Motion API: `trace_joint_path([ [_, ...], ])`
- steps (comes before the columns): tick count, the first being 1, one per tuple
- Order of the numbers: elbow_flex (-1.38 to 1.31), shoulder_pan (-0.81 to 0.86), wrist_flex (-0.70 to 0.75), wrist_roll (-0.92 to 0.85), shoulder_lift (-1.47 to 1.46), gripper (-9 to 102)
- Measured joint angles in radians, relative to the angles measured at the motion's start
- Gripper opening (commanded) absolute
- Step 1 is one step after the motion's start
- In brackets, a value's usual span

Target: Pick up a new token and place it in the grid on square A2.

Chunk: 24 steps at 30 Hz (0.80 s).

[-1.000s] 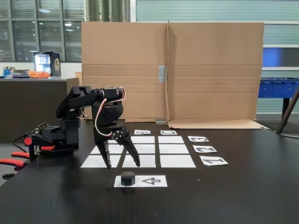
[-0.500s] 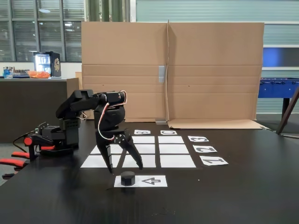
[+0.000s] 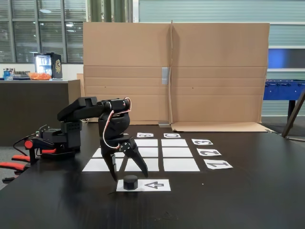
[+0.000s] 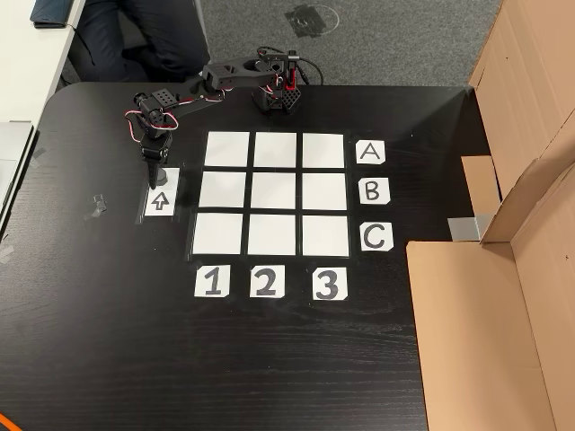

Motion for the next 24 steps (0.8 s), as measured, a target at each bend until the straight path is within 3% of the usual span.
trace_joint_path([
  [24,-0.137,0.0,0.0,-0.002,-0.101,36],
])
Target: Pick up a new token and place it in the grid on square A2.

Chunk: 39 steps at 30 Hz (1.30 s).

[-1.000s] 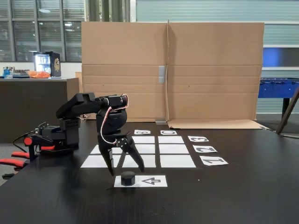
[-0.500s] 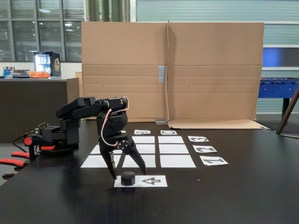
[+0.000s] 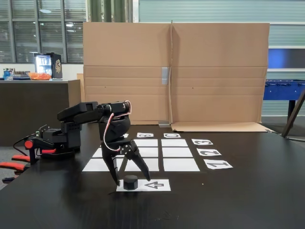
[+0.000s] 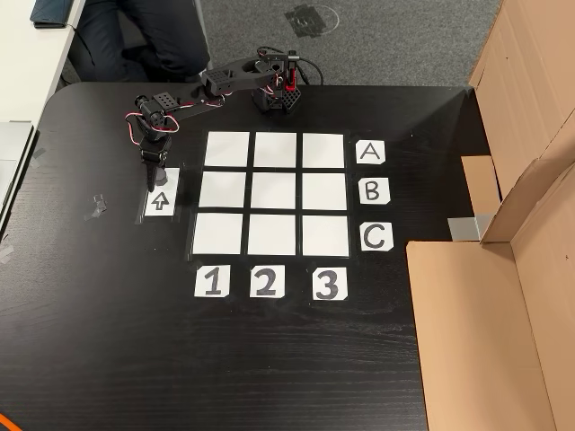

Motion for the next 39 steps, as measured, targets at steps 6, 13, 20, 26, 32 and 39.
trace_joint_path([
  [6,-0.002,0.0,0.0,0.0,0.0,30],
  [13,-0.002,0.0,0.0,0.0,-0.003,20],
  [20,-0.003,0.0,0.0,-0.002,-0.003,17],
  [26,-0.003,0.0,0.002,-0.002,-0.003,17],
  [32,-0.003,0.0,0.011,0.012,-0.003,17],
  [39,-0.003,0.0,0.021,0.021,0.002,18],
])
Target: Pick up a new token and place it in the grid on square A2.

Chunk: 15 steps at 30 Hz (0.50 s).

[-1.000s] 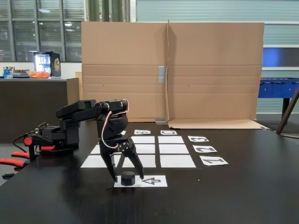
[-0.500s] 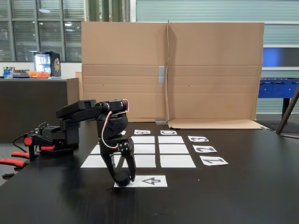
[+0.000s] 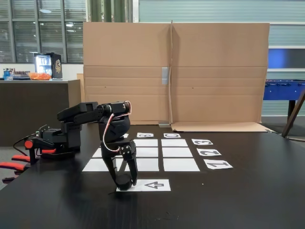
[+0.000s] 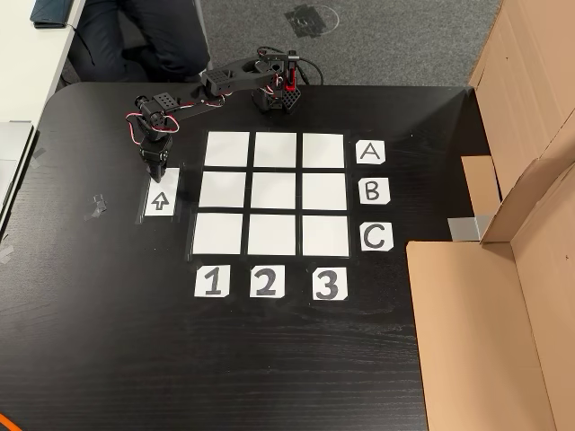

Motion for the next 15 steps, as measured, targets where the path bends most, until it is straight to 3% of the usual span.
trace_joint_path([
  [15,0.0,0.0,0.0,0.002,0.0,28],
])
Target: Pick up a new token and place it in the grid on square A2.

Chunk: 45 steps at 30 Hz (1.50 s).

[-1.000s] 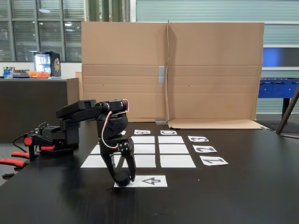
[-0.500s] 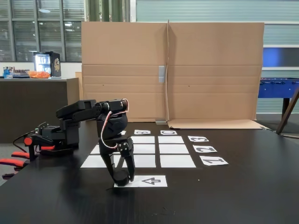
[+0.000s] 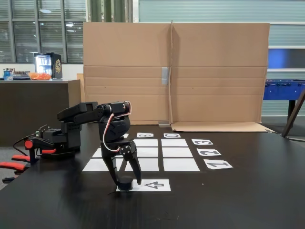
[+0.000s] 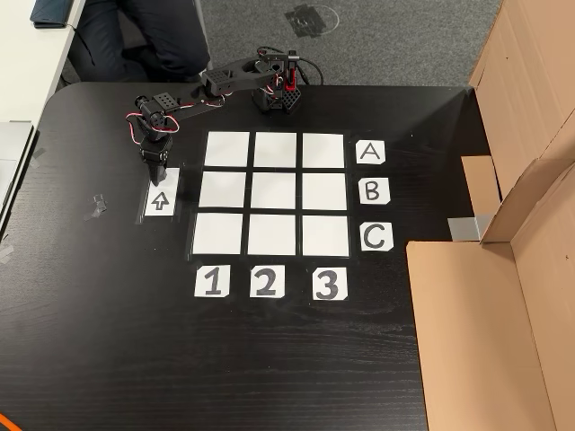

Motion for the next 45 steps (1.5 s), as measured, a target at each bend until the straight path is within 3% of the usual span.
trace_joint_path([
  [19,0.0,0.031,0.0,0.028,0.0,27],
  [23,0.0,0.032,0.0,0.028,0.0,21],
  [45,0.0,0.032,0.0,0.052,0.077,18],
])
